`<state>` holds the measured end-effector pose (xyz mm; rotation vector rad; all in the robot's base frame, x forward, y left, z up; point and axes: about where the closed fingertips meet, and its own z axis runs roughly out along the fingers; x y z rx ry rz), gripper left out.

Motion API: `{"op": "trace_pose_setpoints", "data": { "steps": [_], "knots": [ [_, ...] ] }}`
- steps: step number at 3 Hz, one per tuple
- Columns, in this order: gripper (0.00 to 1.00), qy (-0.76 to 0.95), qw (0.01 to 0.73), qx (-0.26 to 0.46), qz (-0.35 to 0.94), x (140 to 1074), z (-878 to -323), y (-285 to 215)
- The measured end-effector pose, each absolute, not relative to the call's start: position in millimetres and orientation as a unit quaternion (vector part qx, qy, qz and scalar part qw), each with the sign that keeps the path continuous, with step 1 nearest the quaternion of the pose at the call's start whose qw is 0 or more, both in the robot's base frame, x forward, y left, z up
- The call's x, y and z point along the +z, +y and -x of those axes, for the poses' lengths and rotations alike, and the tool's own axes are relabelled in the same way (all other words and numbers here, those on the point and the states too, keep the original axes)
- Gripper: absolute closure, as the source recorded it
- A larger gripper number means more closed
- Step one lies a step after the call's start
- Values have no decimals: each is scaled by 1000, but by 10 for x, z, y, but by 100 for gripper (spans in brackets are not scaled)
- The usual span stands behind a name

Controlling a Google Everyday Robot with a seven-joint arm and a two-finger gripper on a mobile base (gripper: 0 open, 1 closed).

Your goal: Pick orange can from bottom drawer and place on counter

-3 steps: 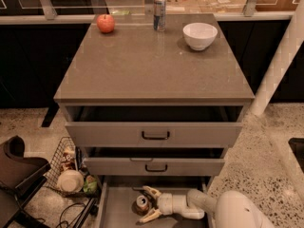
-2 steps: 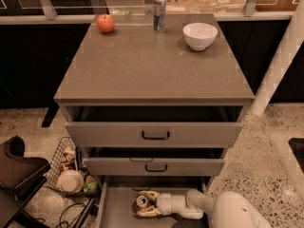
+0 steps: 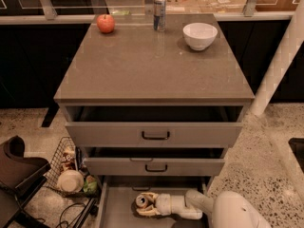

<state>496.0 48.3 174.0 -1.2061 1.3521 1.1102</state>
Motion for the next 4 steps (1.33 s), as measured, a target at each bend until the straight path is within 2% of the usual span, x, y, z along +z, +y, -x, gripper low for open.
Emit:
{"op": "trace_pose_setpoints", "data": {
  "steps": [1,4],
  "knots": [
    [100,555,486,458,496,1740,-4951,504],
    [100,533,476,466,522,2090,-4781,406]
  ]
}}
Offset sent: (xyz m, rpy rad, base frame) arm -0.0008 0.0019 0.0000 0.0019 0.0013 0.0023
